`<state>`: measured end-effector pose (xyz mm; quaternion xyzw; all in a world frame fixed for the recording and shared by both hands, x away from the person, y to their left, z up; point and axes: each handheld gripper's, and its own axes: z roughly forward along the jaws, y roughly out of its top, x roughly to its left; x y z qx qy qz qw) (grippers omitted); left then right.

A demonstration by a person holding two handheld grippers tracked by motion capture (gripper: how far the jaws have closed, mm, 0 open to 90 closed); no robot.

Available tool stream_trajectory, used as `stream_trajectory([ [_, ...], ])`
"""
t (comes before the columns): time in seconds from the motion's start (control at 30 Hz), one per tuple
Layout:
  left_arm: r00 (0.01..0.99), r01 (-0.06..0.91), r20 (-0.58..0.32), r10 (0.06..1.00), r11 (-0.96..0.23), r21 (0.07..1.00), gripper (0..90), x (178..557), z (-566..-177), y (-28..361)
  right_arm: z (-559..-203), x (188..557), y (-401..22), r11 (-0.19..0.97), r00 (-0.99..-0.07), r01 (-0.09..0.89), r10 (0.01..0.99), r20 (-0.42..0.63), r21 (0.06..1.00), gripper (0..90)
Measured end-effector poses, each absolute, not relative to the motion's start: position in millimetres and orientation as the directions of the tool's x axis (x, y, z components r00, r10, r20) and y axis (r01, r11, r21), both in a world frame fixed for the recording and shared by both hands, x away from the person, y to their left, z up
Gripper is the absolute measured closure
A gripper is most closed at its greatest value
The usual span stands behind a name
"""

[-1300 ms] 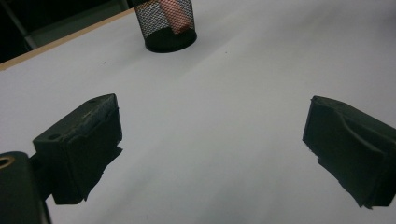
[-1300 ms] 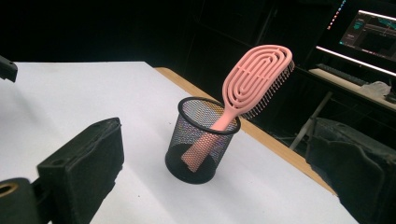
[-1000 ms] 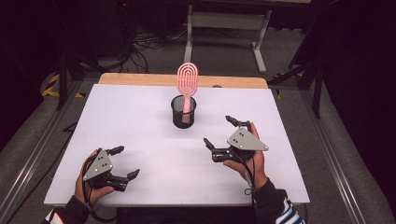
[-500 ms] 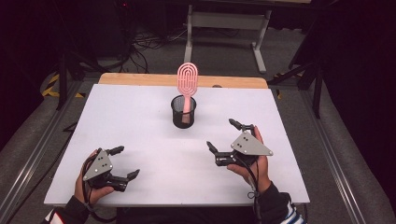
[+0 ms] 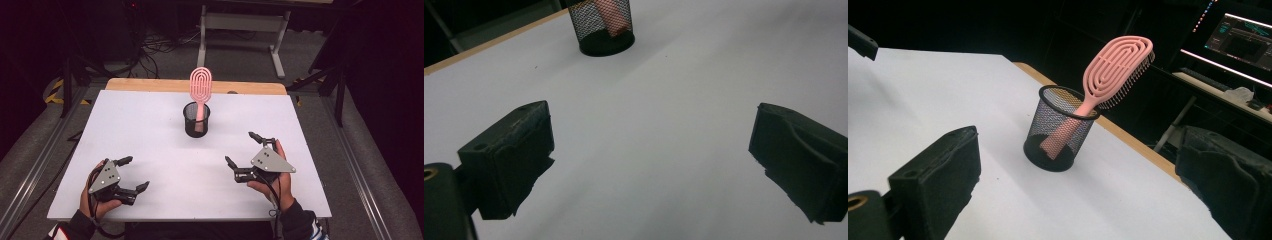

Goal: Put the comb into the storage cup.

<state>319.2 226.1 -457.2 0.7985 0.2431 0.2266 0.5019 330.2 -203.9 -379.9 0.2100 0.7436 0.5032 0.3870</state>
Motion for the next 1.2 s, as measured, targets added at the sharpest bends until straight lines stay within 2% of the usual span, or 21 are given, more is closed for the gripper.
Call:
stream_trajectory([
  [0.97,0.781,0.159,0.124,0.612,-0.387,0.908,5.1,319,-458,225,-400,321,-224,0.422,-0.553,-0.107,0.727,-0.407,0.900,5.3],
  [1.2,0.781,0.159,0.122,0.612,-0.385,0.909,5.1,319,-458,226,-404,319,-232,0.423,-0.544,-0.087,0.739,-0.398,0.902,5.2],
])
